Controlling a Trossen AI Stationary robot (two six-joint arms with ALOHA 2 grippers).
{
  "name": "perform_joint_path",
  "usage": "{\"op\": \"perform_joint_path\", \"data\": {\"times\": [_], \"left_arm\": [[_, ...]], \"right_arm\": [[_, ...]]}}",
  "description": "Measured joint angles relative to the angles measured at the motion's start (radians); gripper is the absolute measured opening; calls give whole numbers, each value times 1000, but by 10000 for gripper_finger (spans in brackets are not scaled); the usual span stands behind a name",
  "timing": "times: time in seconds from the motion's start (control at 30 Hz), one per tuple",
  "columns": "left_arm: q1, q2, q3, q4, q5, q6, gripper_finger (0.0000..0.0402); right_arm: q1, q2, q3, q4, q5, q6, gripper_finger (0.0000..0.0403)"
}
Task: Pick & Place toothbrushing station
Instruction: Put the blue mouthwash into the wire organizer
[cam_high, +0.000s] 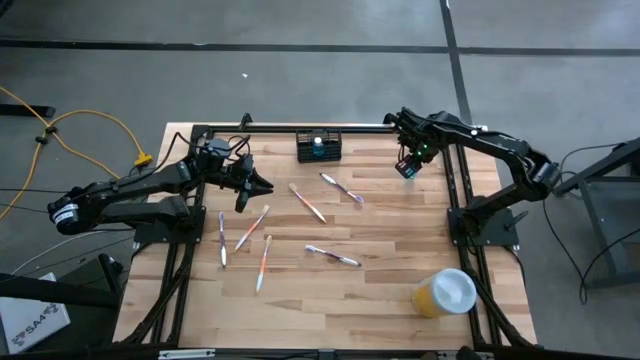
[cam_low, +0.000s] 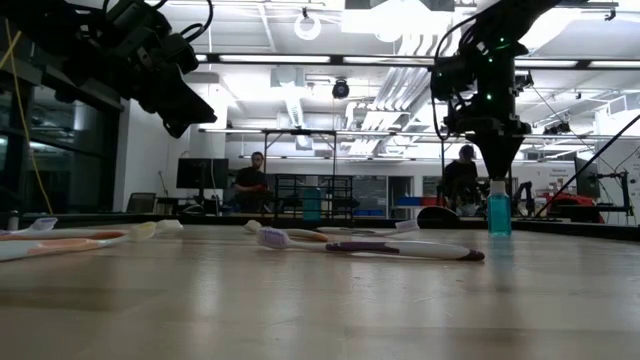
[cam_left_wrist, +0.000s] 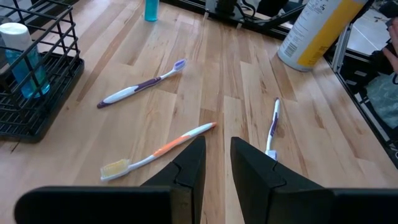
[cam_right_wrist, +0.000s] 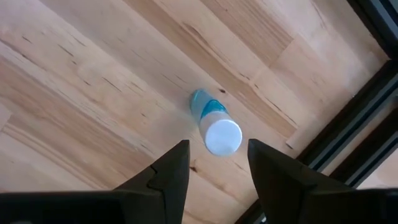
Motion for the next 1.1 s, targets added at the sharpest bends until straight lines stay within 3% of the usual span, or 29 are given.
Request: {"op": "perform_joint_path", "data": {"times": [0.2, 0.57, 1.1], "left_arm": [[0, 0, 0, 0, 0, 0, 71], [0, 0, 0, 0, 0, 0, 71], [0, 0, 0, 0, 0, 0, 71]], "right_arm": [[-13, 0, 0, 1, 3, -4, 160], [-18, 0, 0, 7, -5, -21, 206], [-17, 79, 0, 21, -4, -29, 207]]}}
